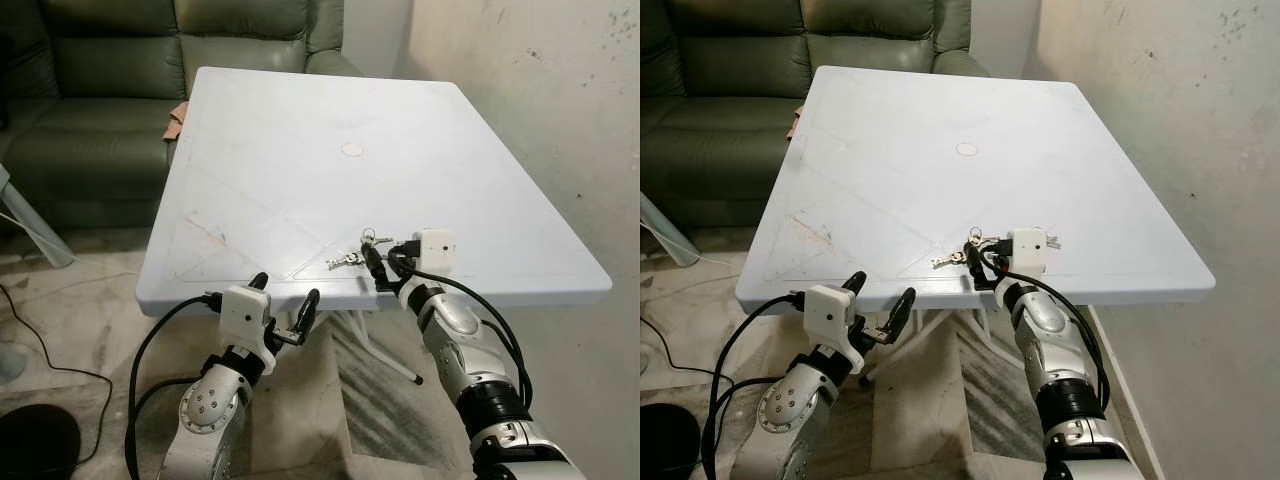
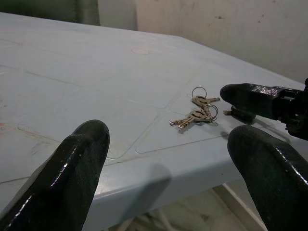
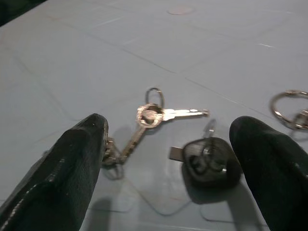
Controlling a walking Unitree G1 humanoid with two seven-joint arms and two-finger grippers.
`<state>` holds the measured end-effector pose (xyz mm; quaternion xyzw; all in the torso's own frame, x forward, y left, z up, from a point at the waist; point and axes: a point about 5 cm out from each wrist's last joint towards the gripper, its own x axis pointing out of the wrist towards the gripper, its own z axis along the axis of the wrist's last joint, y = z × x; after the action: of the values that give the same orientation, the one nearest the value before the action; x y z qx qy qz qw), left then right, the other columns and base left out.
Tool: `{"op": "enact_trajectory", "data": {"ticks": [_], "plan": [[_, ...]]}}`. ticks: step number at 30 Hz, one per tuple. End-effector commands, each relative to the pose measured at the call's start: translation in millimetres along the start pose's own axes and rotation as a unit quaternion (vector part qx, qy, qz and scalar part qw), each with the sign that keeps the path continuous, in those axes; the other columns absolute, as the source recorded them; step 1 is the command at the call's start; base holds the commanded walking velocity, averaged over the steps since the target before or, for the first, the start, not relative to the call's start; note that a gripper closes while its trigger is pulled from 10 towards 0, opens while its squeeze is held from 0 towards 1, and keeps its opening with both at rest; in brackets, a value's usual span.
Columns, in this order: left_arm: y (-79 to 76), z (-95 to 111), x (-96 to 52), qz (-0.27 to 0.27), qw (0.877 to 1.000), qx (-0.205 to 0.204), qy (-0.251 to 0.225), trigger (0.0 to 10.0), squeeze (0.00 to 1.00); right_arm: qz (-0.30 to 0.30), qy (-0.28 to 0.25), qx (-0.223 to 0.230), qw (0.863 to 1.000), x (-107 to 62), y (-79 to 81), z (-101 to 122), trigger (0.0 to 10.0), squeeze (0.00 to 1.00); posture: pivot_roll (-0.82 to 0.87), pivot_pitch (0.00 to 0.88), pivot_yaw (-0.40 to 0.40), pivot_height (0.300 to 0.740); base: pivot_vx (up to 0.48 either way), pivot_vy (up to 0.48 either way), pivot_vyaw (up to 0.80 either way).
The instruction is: Hang keys on a hook
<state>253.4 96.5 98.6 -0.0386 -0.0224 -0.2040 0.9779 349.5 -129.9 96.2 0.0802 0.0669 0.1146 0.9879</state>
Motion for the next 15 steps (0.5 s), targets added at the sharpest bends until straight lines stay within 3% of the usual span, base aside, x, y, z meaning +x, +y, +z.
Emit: {"op": "enact_trajectory", "data": {"ticks": [1, 2, 3, 4, 6, 7, 8, 9, 11, 12, 14, 15], "plan": [[-3.2, -1.0, -1.1, -0.001, 1.0, 0.001, 0.006, 10.0, 0.0, -0.011, -0.003, 0.001, 1.0, 0.6, -3.5, 1.6, 8.6, 0.0, 0.13, 0.081, -0.1, 0.74, 0.0, 0.0, 0.0], [-3.2, -1.1, -1.1, -0.001, 1.0, 0.001, 0.007, 10.0, 0.0, -0.015, -0.003, 0.002, 1.0, 0.5, -4.6, 1.1, 7.2, 0.0, 0.13, 0.081, -0.099, 0.74, 0.0, 0.0, 0.0], [-3.4, -1.3, -1.1, -0.002, 1.0, 0.0, 0.008, 10.0, 0.0, -0.019, -0.003, 0.002, 1.0, 0.4, -6.1, 0.3, 8.7, 0.0, 0.13, 0.08, -0.098, 0.74, 0.0, 0.0, 0.0], [-3.5, -1.4, -1.0, -0.002, 1.0, 0.001, 0.008, 10.0, 0.0, -0.019, -0.003, 0.002, 1.0, 0.4, -6.6, 0.1, 8.7, 0.0, 0.13, 0.08, -0.098, 0.74, 0.0, 0.0, 0.0], [-4.0, -1.6, -1.1, -0.002, 1.0, 0.002, 0.009, 10.0, 0.0, -0.023, -0.002, 0.002, 1.0, 0.4, -7.4, -0.8, 7.3, 0.0, 0.13, 0.079, -0.098, 0.74, 0.0, 0.0, 0.0], [-4.0, -1.7, -1.1, -0.002, 1.0, 0.002, 0.009, 10.0, 0.0, -0.022, -0.002, 0.001, 1.0, 0.4, -7.3, -0.9, 6.1, 0.0, 0.12, 0.08, -0.097, 0.74, 0.0, 0.0, 0.0], [-4.1, -1.7, -1.1, -0.002, 1.0, 0.002, 0.009, 10.0, 0.0, -0.022, -0.002, 0.001, 1.0, 0.4, -7.2, -0.9, 6.1, 0.0, 0.12, 0.079, -0.098, 0.74, 0.0, 0.0, 0.0], [-4.3, -1.5, -1.0, -0.002, 1.0, 0.002, 0.009, 10.0, 0.0, -0.023, -0.002, 0.002, 1.0, 0.5, -7.1, -0.9, 4.7, 0.0, 0.12, 0.079, -0.098, 0.74, 0.0, 0.0, 0.0], [-4.9, -2.0, -1.2, -0.003, 1.0, 0.002, 0.01, 10.0, 0.0, -0.019, -0.002, 0.0, 1.0, 0.4, -6.0, -1.9, 4.4, 0.0, 0.13, 0.08, -0.098, 0.74, 0.0, 0.0, 0.0], [-5.1, -1.6, -1.1, -0.003, 1.0, 0.002, 0.01, 10.0, 0.0, -0.02, -0.001, 0.002, 1.0, 0.5, -5.8, -2.2, 3.2, 0.0, 0.13, 0.081, -0.099, 0.74, 0.0, 0.0, 0.0], [-5.5, -1.4, -1.1, -0.004, 1.0, 0.002, 0.01, 10.0, 0.0, -0.019, -0.001, 0.003, 1.0, 0.6, -5.5, -2.4, 3.4, 0.0, 0.13, 0.082, -0.099, 0.74, 0.0, 0.0, 0.0], [-5.8, -1.4, -1.0, -0.004, 1.0, 0.001, 0.01, 10.0, 0.0, -0.018, -0.001, 0.003, 1.0, 0.7, -5.2, -2.3, 2.6, 0.0, 0.13, 0.083, -0.099, 0.74, 0.0, 0.0, 0.0]]}}
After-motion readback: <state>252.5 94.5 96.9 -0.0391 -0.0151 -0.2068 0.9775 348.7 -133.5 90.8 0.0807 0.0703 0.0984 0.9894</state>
